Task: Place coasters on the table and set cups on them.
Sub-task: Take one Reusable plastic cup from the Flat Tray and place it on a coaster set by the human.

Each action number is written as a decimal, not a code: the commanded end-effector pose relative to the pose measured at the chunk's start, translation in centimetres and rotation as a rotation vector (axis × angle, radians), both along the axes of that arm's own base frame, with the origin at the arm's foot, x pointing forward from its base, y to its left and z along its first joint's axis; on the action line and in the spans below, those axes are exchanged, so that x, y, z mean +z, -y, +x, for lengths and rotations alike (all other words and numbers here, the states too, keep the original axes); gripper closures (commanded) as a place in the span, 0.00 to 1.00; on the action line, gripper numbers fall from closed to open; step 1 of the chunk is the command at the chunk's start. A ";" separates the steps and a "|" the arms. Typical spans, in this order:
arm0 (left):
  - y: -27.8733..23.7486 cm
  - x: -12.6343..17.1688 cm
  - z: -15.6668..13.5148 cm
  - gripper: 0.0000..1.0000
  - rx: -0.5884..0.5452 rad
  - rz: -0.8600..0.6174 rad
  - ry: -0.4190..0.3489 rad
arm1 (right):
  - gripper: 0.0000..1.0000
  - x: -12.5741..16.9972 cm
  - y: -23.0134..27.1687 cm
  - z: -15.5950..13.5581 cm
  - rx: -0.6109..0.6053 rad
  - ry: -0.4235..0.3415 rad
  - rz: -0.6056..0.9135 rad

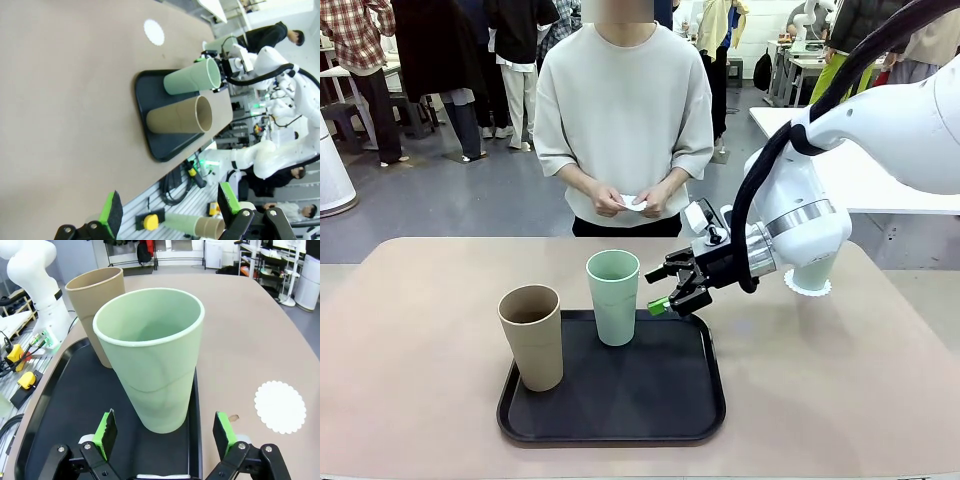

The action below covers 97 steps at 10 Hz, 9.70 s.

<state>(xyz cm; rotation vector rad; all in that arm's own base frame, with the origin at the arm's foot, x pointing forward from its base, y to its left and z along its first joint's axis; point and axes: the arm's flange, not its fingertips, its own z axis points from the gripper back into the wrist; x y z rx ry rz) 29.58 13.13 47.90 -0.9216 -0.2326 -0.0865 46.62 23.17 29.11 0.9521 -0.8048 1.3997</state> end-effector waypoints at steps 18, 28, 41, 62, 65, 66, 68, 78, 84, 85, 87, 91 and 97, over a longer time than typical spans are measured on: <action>-0.1 0.0 0.0 0.00 0.001 -0.009 0.011 | 0.00 -3.3 -4.8 -1.0 0.028 0.016 0.098; -0.1 0.0 0.0 0.00 0.001 -0.009 0.011 | 0.00 -4.7 -6.5 -0.4 -0.026 0.022 0.183; -0.1 0.0 0.0 0.00 0.001 -0.009 0.011 | 1.00 -5.5 -8.1 0.2 0.067 -0.013 0.240; -0.1 0.0 0.0 0.00 0.001 -0.009 0.011 | 0.17 12.0 -6.9 -0.8 0.051 0.059 0.219; -0.1 0.0 0.0 0.00 0.001 -0.009 0.011 | 0.17 11.8 -5.3 6.5 -0.003 0.059 0.248; -0.1 0.0 0.0 0.00 0.001 -0.009 0.011 | 0.17 11.7 -5.0 8.5 -0.021 0.037 0.254; -0.1 0.0 0.0 0.00 0.001 -0.009 0.011 | 0.17 10.8 -4.7 12.5 0.002 0.003 0.263; -0.1 0.0 0.0 0.00 0.001 -0.009 0.011 | 0.17 7.7 -5.1 15.2 -0.045 -0.021 0.269; -0.1 0.0 0.0 0.00 0.001 -0.009 0.011 | 0.17 1.3 -5.7 17.3 0.010 -0.012 0.271; -0.1 0.0 0.0 0.00 0.001 -0.009 0.011 | 0.17 0.2 -5.9 17.5 0.009 -0.023 0.258; -0.1 0.0 0.0 0.00 0.001 -0.009 0.011 | 0.17 -1.2 -6.5 17.9 0.022 -0.043 0.230; -0.1 0.0 0.0 0.00 0.001 -0.009 0.011 | 0.17 -3.1 -6.7 18.3 0.035 -0.073 0.231; -0.1 0.0 0.0 0.00 0.001 -0.009 0.011 | 0.17 -5.1 -7.4 18.6 0.038 -0.105 0.204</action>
